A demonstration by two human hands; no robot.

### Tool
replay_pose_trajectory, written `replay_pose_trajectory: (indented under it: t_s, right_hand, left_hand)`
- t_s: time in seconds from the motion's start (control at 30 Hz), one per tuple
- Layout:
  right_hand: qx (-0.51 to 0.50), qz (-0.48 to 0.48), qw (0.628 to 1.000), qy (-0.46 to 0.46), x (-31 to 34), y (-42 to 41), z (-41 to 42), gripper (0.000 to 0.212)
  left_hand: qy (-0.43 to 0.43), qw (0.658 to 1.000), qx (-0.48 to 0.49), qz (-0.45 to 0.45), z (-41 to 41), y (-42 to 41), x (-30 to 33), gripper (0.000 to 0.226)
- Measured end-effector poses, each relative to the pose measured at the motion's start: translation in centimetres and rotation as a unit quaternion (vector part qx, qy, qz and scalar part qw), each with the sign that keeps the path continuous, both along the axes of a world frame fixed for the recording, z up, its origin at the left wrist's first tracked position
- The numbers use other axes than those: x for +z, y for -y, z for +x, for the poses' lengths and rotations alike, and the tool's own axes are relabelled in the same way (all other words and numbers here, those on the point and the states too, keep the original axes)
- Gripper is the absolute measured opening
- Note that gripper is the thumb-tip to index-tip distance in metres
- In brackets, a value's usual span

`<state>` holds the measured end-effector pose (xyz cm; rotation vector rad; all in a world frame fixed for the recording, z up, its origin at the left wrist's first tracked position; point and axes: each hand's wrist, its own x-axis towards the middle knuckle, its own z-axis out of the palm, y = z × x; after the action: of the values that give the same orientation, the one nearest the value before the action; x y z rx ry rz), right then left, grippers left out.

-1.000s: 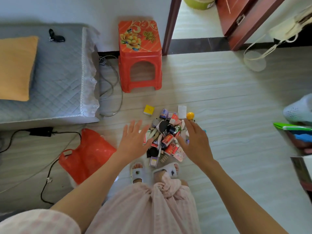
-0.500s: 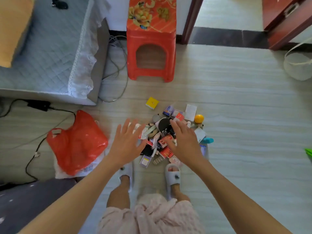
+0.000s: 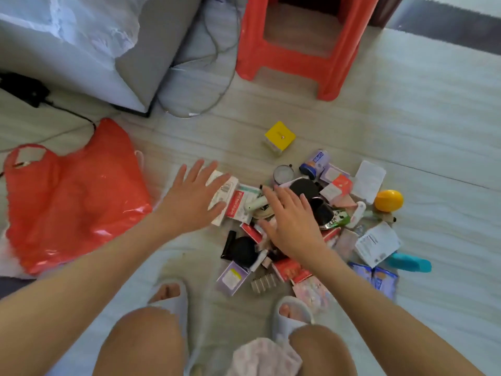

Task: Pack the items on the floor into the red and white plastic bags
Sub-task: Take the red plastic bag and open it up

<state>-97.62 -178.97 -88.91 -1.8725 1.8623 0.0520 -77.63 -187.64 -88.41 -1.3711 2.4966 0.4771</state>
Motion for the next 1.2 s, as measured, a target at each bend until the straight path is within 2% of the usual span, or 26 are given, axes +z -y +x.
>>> replay_pose_trajectory:
  t_s: [0.07,0.23,0.33,0.47,0.7,0.9,1.03,1.2]
  right_hand:
    - [0.021,-0.041,0.999,-0.014,-2.2,2.0,0.5,0.064]
    - [0.038,-0.131,0.989,-0.053,-5.2,5.8,1.8,0.065]
    - [0.026,-0.161,0.985,-0.055,-5.1,4.3,3.0,0.066]
    - [0.044,-0.142,0.986,-0.077,-2.5,0.8,4.2,0.066]
    - [0.062,-0.199,0.972,-0.108,5.1,-2.1,6.6,0.064]
    - [0.122,-0.256,0.951,-0.124,9.0,-2.6,9.8,0.065]
    - [0.164,-0.256,0.945,-0.120,8.4,-0.3,12.2,0.063]
    - [0.212,-0.223,0.944,-0.118,4.0,5.1,15.3,0.063]
  left_hand:
    - [0.018,0.999,0.003,-0.029,0.6,1.9,-2.1,0.063]
    - [-0.004,0.994,0.004,-0.109,1.0,3.6,-4.8,0.062]
    - [-0.023,0.993,0.015,-0.113,2.2,1.3,-5.1,0.063]
    - [-0.039,0.995,0.021,-0.091,4.8,-2.4,-2.7,0.061]
    - [-0.059,0.983,0.034,-0.171,8.0,-5.6,3.8,0.060]
    - [-0.063,0.973,0.053,-0.217,10.7,-6.8,7.4,0.057]
    - [-0.064,0.971,0.082,-0.217,12.6,-6.4,6.0,0.057]
    - [-0.006,0.978,0.150,-0.142,16.5,-3.4,0.1,0.059]
